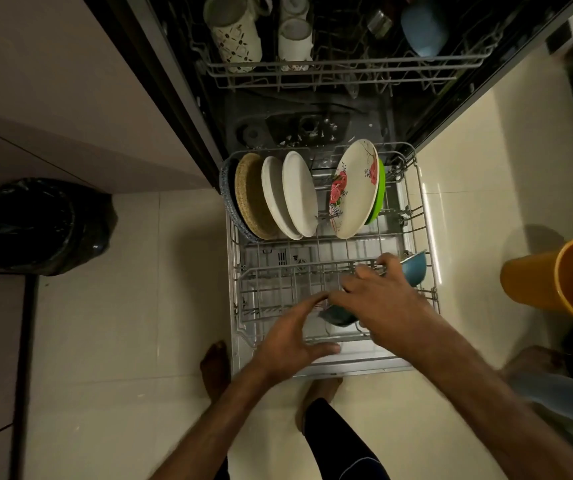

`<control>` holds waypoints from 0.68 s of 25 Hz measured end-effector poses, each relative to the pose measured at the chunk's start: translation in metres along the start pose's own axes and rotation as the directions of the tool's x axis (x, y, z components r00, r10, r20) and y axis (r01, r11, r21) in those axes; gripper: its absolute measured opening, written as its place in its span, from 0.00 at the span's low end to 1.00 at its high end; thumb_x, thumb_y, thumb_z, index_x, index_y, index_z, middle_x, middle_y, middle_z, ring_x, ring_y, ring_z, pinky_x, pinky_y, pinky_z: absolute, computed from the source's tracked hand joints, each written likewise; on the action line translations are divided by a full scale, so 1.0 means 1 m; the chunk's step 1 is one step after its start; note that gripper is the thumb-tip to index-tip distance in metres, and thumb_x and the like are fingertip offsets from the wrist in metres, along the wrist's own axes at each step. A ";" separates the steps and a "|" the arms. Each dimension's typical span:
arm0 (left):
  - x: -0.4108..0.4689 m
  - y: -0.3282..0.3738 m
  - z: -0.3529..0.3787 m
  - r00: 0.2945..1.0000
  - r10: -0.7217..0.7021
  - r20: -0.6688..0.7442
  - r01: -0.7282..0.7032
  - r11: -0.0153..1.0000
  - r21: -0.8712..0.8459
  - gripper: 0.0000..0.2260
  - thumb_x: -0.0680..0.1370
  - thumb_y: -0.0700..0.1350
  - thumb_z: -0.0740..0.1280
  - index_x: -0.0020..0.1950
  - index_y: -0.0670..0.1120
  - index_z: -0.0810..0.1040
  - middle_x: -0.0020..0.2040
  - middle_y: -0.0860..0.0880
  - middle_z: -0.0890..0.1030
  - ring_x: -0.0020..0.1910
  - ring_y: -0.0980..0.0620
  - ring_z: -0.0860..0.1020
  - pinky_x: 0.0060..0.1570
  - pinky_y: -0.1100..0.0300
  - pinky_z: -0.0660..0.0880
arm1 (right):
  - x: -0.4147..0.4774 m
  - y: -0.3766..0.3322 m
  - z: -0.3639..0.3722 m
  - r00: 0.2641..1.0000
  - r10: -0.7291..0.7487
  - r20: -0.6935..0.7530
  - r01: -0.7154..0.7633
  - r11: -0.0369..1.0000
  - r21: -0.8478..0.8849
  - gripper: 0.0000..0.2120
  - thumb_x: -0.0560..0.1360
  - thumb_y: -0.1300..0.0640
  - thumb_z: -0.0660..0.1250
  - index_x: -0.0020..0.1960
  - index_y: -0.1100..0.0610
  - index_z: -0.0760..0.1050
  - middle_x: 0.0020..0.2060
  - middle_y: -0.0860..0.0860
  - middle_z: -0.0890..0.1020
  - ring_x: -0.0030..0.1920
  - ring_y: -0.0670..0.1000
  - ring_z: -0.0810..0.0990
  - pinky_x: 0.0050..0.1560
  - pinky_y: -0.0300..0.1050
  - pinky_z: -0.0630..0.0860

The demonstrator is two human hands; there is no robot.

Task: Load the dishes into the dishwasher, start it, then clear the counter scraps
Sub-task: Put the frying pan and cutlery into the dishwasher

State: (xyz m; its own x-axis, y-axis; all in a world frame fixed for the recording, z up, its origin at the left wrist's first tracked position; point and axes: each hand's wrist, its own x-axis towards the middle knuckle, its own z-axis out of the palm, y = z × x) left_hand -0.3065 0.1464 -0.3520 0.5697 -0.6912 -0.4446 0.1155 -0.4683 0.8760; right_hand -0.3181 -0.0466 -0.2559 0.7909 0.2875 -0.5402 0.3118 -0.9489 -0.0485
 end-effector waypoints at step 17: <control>0.014 -0.016 0.010 0.988 -0.077 0.134 0.005 0.882 0.472 0.07 0.78 0.48 0.70 0.54 0.55 0.77 0.53 0.57 0.81 0.51 0.59 0.79 0.51 0.60 0.76 | -0.075 0.052 0.128 0.980 0.195 0.042 -0.121 0.418 0.900 0.13 0.73 0.57 0.75 0.49 0.43 0.73 0.47 0.36 0.74 0.53 0.42 0.72 0.54 0.40 0.72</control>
State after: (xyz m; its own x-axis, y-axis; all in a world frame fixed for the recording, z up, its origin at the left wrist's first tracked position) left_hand -0.3086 0.1382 -0.3739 0.4445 -0.7208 -0.5319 -0.2795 -0.6757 0.6822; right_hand -0.4290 -0.1341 -0.3258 0.8139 0.0915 -0.5738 -0.4398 -0.5485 -0.7112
